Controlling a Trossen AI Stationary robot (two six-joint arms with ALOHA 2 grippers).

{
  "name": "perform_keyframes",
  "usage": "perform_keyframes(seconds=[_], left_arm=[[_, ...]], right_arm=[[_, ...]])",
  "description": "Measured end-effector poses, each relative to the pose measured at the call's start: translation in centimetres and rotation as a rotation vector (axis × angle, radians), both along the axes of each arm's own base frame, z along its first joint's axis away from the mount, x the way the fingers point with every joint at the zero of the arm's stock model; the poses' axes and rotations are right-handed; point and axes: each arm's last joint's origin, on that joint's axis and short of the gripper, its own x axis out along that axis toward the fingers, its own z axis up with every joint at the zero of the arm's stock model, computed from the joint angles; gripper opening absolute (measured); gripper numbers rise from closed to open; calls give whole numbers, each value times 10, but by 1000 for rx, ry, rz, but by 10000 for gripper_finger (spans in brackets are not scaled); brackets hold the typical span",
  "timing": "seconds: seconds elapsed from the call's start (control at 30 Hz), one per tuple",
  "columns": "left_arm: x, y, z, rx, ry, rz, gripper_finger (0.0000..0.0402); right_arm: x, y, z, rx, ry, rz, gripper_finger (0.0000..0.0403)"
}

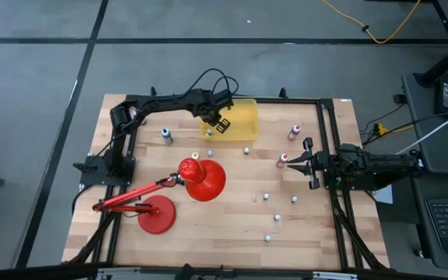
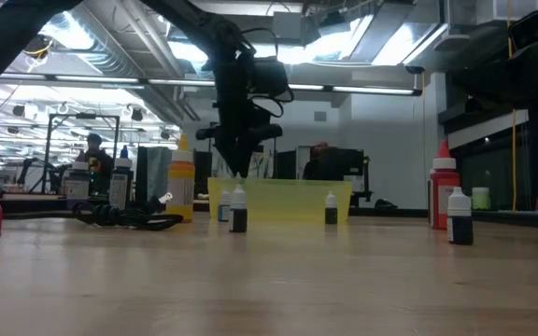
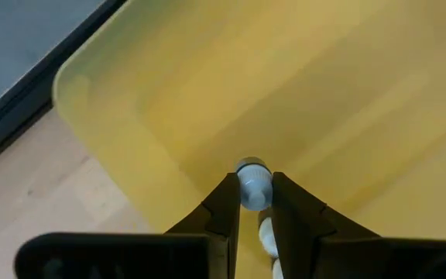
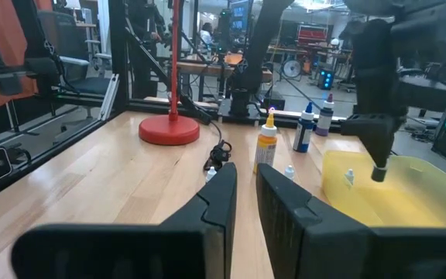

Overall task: Pick & Place food coloring
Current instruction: Put the blue food coloring bottle into the yellow bin

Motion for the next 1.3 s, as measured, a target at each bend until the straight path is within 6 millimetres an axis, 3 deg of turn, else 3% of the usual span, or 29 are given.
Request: perform_keyframes(seconds=[0.7,1.0,1.3], left_arm=[[-13,-6,-39,-45,26,47,54],[-14,-7,-41,-58,22,47,97],[-15,-6,-36,-53,8,49,115]], right_arm=[[0,0,0,0,0,0,56],[0,0,0,0,0,0,56],[0,0,0,0,-1,0,56]])
